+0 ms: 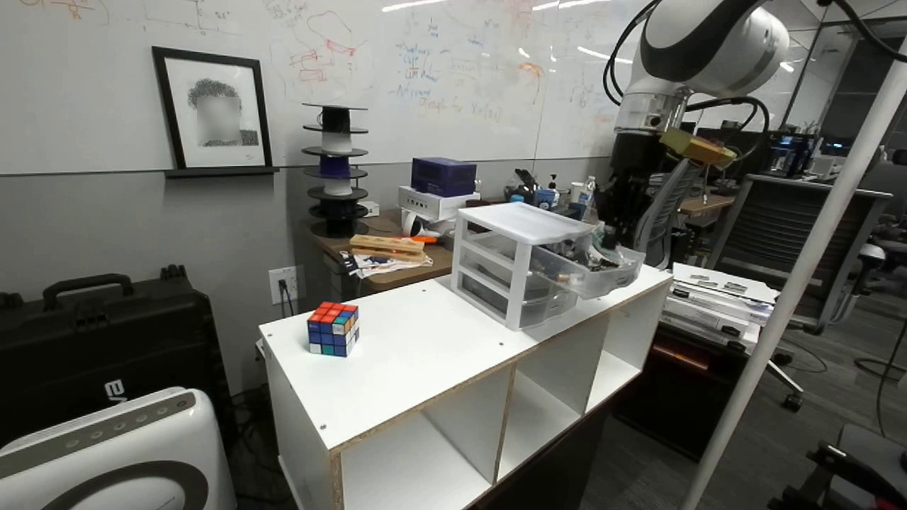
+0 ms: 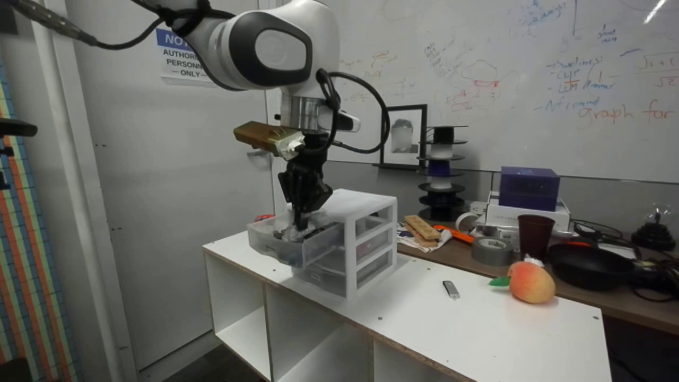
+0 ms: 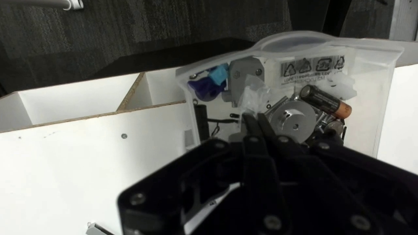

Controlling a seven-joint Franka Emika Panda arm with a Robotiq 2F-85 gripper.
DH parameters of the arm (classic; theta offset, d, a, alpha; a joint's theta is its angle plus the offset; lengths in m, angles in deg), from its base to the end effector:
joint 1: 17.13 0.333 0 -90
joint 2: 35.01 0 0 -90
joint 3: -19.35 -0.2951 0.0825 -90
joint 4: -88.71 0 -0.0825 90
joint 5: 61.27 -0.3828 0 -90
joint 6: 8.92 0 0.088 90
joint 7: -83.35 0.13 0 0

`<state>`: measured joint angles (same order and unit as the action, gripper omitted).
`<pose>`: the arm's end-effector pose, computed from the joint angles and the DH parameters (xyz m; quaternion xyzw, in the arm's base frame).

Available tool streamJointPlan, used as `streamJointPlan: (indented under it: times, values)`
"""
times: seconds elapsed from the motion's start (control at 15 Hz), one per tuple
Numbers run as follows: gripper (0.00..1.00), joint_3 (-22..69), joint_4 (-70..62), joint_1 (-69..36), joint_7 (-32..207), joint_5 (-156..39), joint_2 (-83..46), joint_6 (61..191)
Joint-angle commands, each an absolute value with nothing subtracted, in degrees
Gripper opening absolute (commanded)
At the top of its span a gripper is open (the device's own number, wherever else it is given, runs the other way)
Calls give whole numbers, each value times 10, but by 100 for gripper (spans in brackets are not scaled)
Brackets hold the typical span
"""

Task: Pick up the plastic and the white object from the counter and put them in the open drawer and close it

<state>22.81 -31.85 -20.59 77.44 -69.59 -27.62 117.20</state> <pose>0.5534 -0.0593 0.3124 -0.9970 0.0523 0.0095 0.0554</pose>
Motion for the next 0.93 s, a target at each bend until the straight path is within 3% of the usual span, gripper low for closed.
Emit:
streamJointPlan:
  times: [0.0,0.6,0.67,0.73,0.87]
  values:
    - [0,216,-284,-209,748,-723,-248,1172]
    - [0,199,-276,-215,689,-770,-234,1078]
    - [27,203,-281,-216,690,-760,-238,1077]
    - [28,207,-286,-218,692,-754,-242,1078]
    - [42,215,-296,-222,699,-739,-254,1090]
